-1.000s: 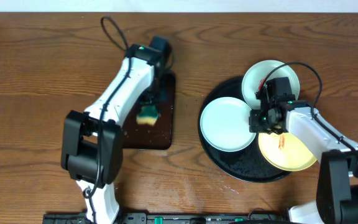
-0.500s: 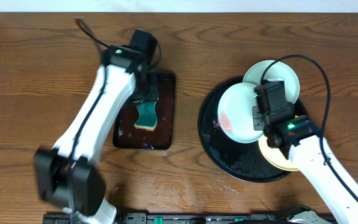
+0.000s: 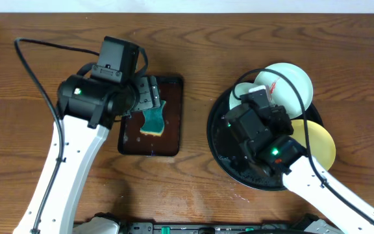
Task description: Clean dirty plates on tray and stack at the side
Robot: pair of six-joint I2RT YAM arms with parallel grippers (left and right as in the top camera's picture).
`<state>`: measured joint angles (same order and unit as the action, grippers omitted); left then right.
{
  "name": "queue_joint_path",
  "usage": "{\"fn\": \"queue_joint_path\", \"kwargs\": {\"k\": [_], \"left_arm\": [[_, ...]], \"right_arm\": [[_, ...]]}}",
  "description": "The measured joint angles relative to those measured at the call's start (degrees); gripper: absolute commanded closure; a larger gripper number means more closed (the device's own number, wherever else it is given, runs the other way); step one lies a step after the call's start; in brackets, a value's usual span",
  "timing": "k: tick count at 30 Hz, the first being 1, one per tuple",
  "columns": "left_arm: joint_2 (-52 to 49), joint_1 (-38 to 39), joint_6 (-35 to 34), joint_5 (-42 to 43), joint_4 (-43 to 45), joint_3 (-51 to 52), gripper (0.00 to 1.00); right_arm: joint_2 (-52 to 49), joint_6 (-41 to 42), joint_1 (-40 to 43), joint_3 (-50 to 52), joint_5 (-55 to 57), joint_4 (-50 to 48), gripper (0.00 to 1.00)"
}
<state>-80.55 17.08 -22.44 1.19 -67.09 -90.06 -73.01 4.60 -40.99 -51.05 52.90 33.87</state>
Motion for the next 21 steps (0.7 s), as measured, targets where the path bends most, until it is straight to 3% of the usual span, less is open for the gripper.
{"fn": "queue_joint_path", "kwargs": {"k": [13,21], "left_arm": [[0.0,0.0,0.0,0.0,0.0,0.0,0.17],[0.0,0.0,0.0,0.0,0.0,0.0,0.16]], "right_arm": [[2.5,-14.5,-11.4,0.0,9.9,-4.1,0.99],[2.6,-17.7,-13.3,0.0,11.6,-4.2,0.99]]}}
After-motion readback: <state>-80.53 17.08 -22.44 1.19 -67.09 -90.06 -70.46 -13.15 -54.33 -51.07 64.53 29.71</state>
